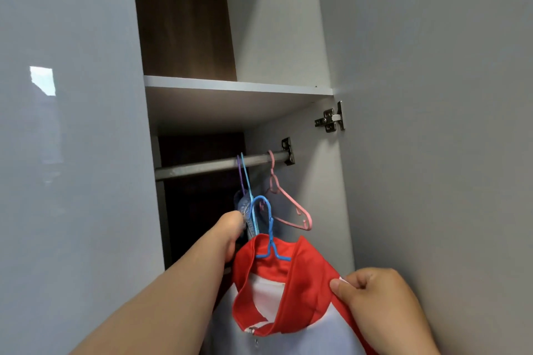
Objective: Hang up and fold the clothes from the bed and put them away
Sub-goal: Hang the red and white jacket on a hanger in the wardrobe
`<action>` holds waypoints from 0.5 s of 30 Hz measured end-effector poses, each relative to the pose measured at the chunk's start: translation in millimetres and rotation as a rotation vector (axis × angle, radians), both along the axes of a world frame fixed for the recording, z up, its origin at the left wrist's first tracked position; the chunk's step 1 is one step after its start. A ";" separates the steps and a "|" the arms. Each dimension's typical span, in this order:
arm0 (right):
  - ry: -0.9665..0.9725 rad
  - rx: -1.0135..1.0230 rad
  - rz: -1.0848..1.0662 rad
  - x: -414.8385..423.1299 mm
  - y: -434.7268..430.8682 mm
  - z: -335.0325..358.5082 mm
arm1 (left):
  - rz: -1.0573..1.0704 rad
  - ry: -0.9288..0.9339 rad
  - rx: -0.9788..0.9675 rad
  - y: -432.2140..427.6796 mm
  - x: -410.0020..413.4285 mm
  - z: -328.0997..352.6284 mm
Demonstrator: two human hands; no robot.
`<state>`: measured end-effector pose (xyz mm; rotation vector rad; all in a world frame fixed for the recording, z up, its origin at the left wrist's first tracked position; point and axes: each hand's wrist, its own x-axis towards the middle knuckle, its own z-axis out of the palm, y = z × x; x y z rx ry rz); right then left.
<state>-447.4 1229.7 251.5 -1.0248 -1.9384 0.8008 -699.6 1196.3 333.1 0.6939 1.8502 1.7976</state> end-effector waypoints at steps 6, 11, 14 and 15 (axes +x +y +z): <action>0.059 0.020 -0.040 2.1 -7.0 -0.6 | 0.151 0.280 -0.023 -14.3 5.4 -2.0; 0.091 0.011 -0.048 -4.0 -15.6 10.8 | 0.433 0.716 -0.182 -36.3 4.4 -22.0; 0.079 -0.024 -0.045 -12.0 -26.3 16.5 | 0.477 0.624 -0.211 -40.9 1.6 -36.4; 0.074 -0.039 -0.043 -15.9 -29.5 16.6 | 0.458 0.565 -0.187 -40.8 0.3 -39.1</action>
